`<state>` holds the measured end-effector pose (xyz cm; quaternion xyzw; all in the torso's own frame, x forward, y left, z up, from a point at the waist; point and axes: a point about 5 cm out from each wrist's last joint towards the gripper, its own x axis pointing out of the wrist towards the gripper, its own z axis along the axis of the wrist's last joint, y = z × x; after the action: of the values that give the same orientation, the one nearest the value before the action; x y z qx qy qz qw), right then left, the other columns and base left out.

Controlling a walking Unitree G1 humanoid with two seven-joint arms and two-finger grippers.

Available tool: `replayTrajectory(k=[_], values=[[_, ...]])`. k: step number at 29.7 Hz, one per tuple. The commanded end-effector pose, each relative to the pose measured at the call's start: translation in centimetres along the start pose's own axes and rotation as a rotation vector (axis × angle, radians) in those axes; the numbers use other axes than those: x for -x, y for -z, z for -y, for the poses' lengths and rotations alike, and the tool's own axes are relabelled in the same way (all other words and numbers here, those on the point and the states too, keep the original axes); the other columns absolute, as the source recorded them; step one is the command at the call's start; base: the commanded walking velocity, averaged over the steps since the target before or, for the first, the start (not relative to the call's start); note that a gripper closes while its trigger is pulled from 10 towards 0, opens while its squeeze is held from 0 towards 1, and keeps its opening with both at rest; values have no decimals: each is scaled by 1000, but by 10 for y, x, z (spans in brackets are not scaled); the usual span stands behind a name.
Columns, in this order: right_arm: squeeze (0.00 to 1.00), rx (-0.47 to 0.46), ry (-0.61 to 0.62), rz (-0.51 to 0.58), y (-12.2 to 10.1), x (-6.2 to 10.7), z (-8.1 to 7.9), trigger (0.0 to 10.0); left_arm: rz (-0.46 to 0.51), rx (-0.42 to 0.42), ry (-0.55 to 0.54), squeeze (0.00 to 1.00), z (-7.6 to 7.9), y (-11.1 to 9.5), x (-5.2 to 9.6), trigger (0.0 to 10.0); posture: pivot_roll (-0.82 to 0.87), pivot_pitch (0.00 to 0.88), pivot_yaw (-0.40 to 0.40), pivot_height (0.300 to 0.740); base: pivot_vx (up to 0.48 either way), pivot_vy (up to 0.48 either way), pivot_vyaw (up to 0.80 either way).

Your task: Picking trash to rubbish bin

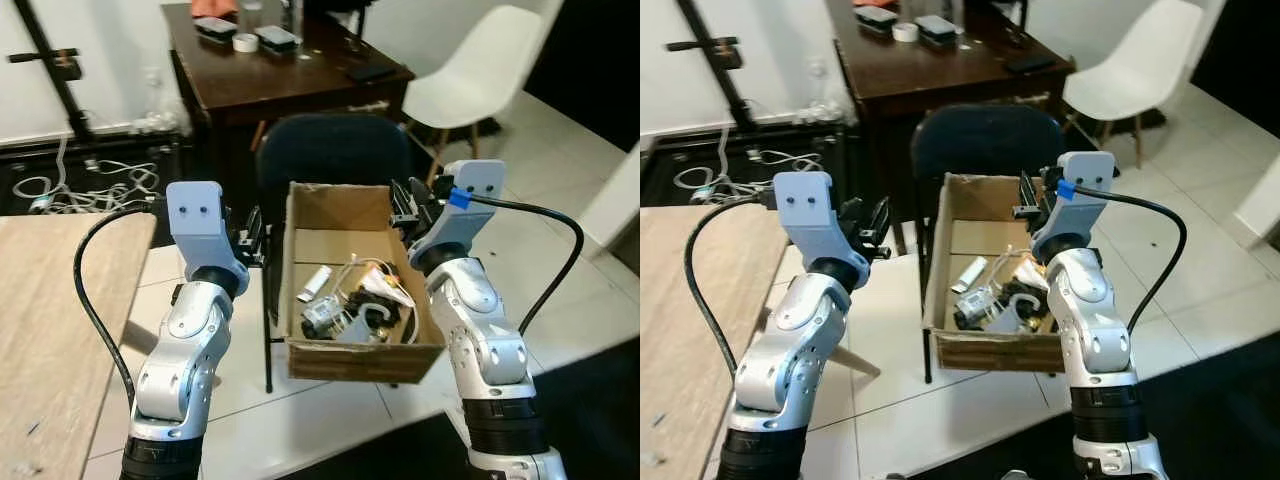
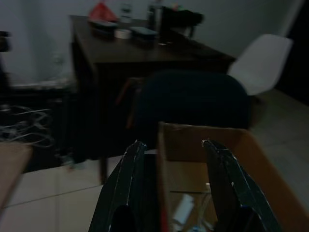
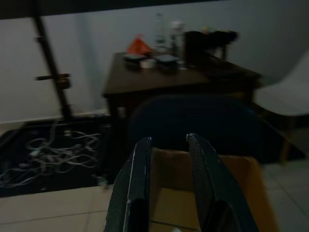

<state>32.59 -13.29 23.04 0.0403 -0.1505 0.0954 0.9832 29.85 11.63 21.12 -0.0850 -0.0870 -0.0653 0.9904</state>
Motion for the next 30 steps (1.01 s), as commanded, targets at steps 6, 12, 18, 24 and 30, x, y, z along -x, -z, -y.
replayTrajectory(k=[6, 12, 18, 24, 30], values=[[0, 5, -4, -27, 3, 5, -3, 10000, 1, 8, 24, 0, 3, 0, 2, 10000, 38, 86, 19, 740, 0, 0, 800], [0, 1, -8, -42, 4, 7, -4, 10000, 4, 5, 47, 0, 8, -1, 4, 10000, 38, 86, 19, 740, 0, 0, 800], [0, -3, -15, -47, 5, 7, -6, 10000, 4, 2, 50, 0, 9, -2, 5, 10000, 38, 98, 21, 740, 0, 0, 800], [0, -8, -17, -54, 5, 8, -6, 10000, -12, 7, 62, 0, 10, -2, 6, 10000, 45, 106, 15, 740, 0, 0, 800], [0, -13, -18, -60, 6, 9, -6, 10000, -23, 14, 73, 0, 12, -2, 7, 10000, 45, 106, 15, 740, 0, 0, 800]])
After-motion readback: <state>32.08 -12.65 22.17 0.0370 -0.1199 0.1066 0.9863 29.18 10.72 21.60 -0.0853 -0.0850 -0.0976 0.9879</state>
